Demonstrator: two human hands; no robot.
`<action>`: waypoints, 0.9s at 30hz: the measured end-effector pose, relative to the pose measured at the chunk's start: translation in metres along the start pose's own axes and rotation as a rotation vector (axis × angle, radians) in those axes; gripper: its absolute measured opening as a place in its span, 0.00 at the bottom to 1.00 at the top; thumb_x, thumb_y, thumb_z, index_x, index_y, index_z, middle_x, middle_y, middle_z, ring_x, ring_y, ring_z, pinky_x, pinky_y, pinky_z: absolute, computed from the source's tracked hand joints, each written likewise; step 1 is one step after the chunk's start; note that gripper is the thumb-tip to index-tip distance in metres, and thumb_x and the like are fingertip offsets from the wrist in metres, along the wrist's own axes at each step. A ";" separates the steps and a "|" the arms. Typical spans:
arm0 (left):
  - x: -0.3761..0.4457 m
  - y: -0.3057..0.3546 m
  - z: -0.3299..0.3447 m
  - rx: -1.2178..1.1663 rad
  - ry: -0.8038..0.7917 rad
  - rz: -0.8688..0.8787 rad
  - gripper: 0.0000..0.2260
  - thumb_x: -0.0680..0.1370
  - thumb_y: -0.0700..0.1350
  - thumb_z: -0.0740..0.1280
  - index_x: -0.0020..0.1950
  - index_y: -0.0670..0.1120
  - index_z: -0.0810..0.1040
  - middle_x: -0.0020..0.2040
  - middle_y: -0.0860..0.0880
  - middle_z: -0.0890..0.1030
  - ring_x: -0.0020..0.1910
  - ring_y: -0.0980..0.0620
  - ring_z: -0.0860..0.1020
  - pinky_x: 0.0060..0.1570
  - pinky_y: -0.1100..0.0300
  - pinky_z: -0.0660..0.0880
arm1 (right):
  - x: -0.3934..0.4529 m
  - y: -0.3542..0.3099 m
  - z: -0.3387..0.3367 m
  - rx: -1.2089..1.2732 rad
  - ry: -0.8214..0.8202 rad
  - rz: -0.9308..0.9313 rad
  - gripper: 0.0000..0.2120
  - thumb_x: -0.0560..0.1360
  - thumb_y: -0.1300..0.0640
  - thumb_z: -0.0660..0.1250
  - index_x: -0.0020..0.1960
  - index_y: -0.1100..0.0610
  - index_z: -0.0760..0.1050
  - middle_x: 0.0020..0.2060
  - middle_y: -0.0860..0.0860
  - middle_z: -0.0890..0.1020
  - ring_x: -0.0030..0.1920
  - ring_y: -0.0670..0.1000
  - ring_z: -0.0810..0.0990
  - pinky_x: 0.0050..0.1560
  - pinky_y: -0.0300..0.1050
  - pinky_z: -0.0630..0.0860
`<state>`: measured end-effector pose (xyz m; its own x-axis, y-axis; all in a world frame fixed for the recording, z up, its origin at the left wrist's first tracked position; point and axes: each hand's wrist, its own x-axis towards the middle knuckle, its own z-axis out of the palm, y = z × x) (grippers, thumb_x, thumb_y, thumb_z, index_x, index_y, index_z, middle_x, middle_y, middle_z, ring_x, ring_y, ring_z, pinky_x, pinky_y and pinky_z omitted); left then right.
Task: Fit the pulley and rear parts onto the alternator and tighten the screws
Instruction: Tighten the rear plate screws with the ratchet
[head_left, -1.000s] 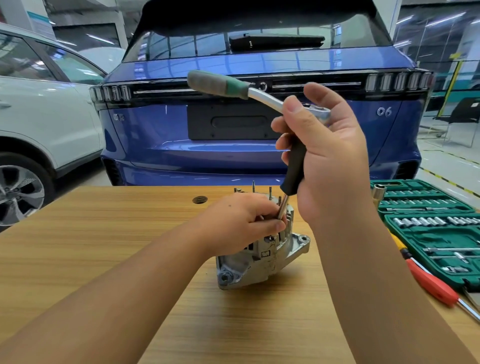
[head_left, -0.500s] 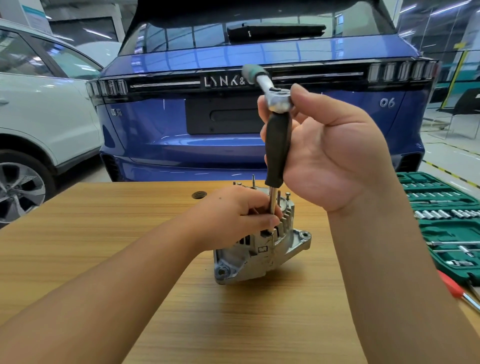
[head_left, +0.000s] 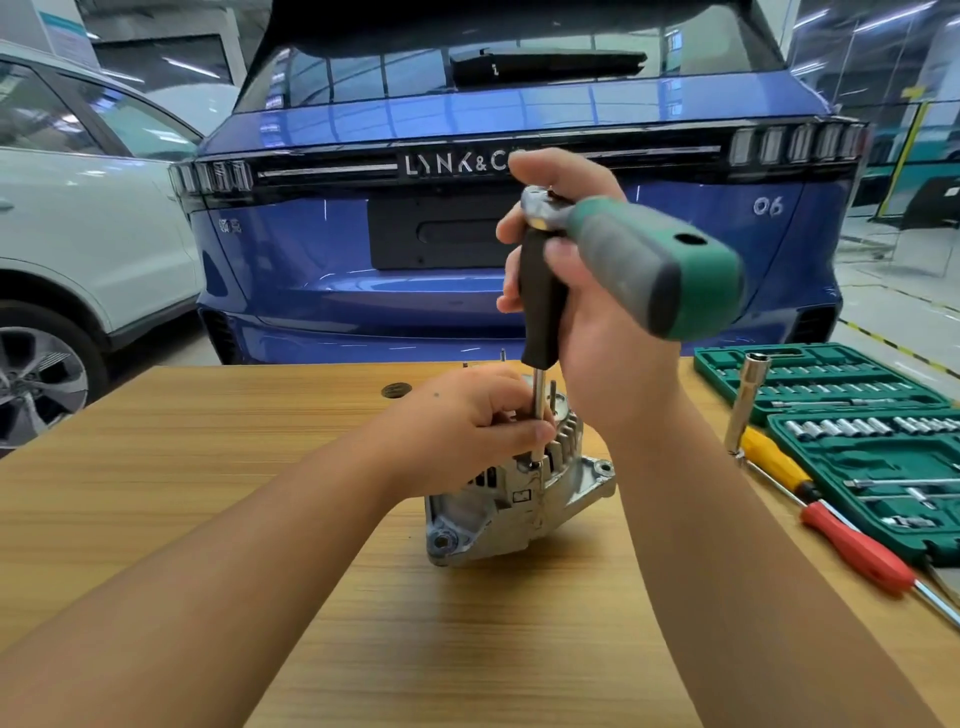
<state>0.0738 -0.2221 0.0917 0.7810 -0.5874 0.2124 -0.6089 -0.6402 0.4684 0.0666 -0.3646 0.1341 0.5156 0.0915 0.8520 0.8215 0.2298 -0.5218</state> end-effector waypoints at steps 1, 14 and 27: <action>0.000 0.000 0.000 0.001 0.004 0.007 0.05 0.81 0.54 0.66 0.47 0.60 0.80 0.48 0.59 0.78 0.48 0.59 0.78 0.52 0.50 0.78 | 0.003 -0.001 0.000 0.091 -0.011 0.047 0.27 0.80 0.69 0.50 0.54 0.44 0.81 0.44 0.48 0.80 0.39 0.50 0.77 0.40 0.43 0.76; 0.001 0.002 -0.003 0.118 -0.050 0.023 0.10 0.82 0.56 0.62 0.50 0.54 0.80 0.46 0.56 0.78 0.45 0.58 0.76 0.49 0.51 0.78 | 0.014 -0.017 0.009 -0.148 0.465 0.355 0.12 0.76 0.57 0.72 0.58 0.55 0.74 0.37 0.52 0.81 0.31 0.46 0.75 0.32 0.38 0.72; 0.001 -0.006 0.000 0.023 -0.022 -0.029 0.04 0.80 0.57 0.66 0.51 0.61 0.80 0.43 0.59 0.81 0.42 0.63 0.78 0.42 0.58 0.79 | 0.004 -0.016 -0.001 0.447 0.348 0.403 0.10 0.74 0.64 0.71 0.48 0.52 0.73 0.39 0.49 0.81 0.41 0.51 0.79 0.41 0.44 0.74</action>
<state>0.0782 -0.2188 0.0890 0.7949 -0.5793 0.1802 -0.5896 -0.6678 0.4542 0.0556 -0.3691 0.1460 0.8690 -0.0451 0.4928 0.4088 0.6268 -0.6634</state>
